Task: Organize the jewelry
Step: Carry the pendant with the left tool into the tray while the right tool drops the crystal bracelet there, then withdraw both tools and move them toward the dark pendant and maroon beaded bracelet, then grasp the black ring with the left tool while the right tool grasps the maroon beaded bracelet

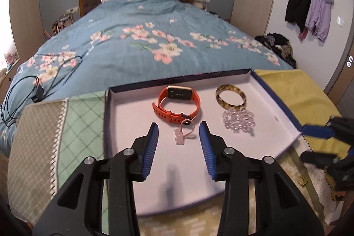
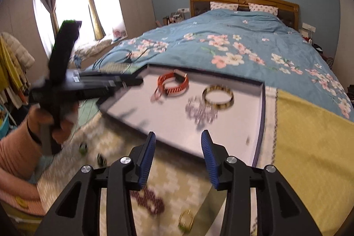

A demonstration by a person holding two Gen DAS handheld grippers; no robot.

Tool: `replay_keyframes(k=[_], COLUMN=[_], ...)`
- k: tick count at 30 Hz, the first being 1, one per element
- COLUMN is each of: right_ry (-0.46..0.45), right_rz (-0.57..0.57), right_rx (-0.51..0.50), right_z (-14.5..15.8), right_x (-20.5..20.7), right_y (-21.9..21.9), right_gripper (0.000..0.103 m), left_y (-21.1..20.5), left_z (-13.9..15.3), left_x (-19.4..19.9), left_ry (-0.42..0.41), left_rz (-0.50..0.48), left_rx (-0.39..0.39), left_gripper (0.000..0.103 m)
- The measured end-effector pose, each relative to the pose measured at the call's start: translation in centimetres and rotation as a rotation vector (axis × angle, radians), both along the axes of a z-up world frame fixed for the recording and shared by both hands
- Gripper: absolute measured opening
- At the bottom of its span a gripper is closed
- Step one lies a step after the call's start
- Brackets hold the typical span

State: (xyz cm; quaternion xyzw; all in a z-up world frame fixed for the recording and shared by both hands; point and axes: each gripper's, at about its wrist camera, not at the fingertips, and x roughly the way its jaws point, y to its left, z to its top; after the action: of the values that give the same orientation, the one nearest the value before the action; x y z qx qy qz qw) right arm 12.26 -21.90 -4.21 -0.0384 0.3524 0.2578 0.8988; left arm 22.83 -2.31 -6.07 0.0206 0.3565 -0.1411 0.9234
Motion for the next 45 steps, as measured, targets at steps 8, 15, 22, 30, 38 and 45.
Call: replay_keyframes(k=[8, 15, 22, 30, 38, 45], right_ry=[0.085, 0.129, 0.142, 0.138, 0.119, 0.084], right_rz=[0.031, 0.017, 0.020, -0.002, -0.019, -0.027], right_rx=[-0.052, -0.035, -0.070, -0.086, -0.071, -0.059], right_z=[-2.9, -4.1, -4.5, -4.5, -4.0, -3.2], right_x=[-2.9, -4.1, -4.1, -4.2, -4.4, -4.5], right_y=[0.8, 0.8, 1.7, 1.5, 1.3, 1.3], right_gripper=[0.040, 0.040, 0.039, 0.016, 0.006, 0.005], left_y=[1.9, 2.3, 1.7, 0.6, -0.8, -1.5], left_z=[1.4, -0.2, -1.3, -2.5, -3.7, -4.7], left_x=[-6.5, -11.1, -13.4, -14.4, -14.2, -12.9], left_ry=[-0.059, -0.041, -0.018, 0.014, 0.052, 0.119], left_rz=[-0.036, -0.073, -0.128, -0.190, -0.238, -0.242], left_rx=[0.023, 0.030, 0.037, 0.049, 0.060, 0.064], left_gripper=[0.042, 0.042, 0.043, 0.043, 0.043, 0.038])
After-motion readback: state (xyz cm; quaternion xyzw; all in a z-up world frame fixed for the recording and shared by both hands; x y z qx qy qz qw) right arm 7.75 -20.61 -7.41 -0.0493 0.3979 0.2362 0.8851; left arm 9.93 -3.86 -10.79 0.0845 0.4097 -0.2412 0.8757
